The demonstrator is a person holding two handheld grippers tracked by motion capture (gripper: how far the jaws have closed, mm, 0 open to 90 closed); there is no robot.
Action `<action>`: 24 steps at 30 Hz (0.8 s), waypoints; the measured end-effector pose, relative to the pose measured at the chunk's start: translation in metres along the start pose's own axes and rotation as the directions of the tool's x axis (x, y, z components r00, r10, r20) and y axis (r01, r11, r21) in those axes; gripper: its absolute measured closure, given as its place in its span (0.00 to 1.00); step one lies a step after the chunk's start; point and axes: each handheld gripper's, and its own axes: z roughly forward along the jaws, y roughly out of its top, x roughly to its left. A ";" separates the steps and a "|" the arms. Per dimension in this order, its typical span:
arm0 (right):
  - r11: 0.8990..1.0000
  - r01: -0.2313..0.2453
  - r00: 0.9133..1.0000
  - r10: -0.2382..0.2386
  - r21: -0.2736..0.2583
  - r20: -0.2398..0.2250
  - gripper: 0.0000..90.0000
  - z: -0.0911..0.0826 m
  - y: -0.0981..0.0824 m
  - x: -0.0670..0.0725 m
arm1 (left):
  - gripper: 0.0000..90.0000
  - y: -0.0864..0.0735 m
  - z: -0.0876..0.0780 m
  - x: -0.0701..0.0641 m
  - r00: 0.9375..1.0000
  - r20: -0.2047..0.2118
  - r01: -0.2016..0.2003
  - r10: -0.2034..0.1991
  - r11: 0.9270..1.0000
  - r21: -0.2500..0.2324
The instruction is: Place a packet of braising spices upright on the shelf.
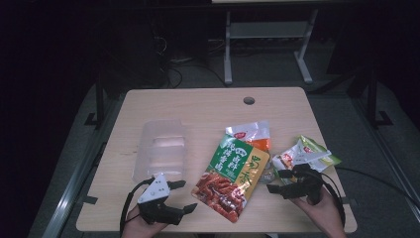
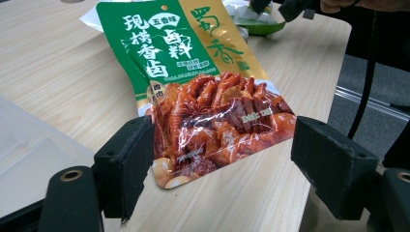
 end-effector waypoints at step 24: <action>0.997 -0.042 0.997 0.046 0.061 -0.059 0.44 0.039 0.037 -0.013 | 0.25 0.003 0.007 -0.005 0.999 0.023 -0.024 0.024 1.000 0.011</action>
